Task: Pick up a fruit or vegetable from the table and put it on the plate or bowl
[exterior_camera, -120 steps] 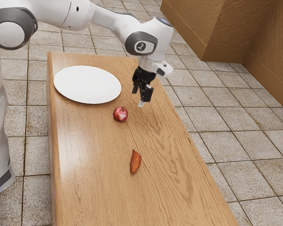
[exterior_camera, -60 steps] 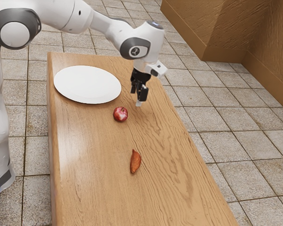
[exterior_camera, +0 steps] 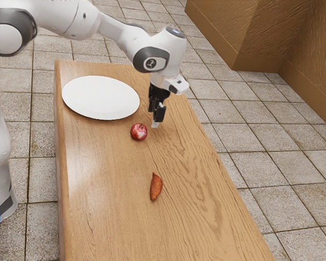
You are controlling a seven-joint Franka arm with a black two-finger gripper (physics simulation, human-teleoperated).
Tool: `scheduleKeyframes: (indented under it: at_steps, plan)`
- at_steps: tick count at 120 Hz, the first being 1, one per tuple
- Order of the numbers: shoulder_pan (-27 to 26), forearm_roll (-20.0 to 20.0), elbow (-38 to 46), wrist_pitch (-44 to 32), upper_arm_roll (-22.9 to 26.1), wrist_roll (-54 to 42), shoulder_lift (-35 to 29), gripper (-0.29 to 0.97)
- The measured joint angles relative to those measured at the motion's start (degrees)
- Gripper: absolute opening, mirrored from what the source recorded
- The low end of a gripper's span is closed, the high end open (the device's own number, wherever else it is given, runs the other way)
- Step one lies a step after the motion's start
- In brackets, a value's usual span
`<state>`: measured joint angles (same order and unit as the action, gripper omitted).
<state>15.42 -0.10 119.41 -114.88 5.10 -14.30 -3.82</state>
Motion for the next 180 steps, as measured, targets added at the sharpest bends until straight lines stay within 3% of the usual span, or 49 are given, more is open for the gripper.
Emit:
scheduleKeyframes:
  at_steps: [11,18,164,180]
  plan:
    - [-8.0,0.0,1.4,0.1,0.0,-0.4,-1.4,0.68]
    - [-10.1,-0.1,2.0,0.2,0.0,-0.6,-1.7,0.68]
    - [-8.6,-0.3,9.6,3.3,-5.6,-3.5,-5.9,0.68]
    - [-8.6,-0.9,9.9,3.2,-5.9,-3.6,-5.7,0.50]
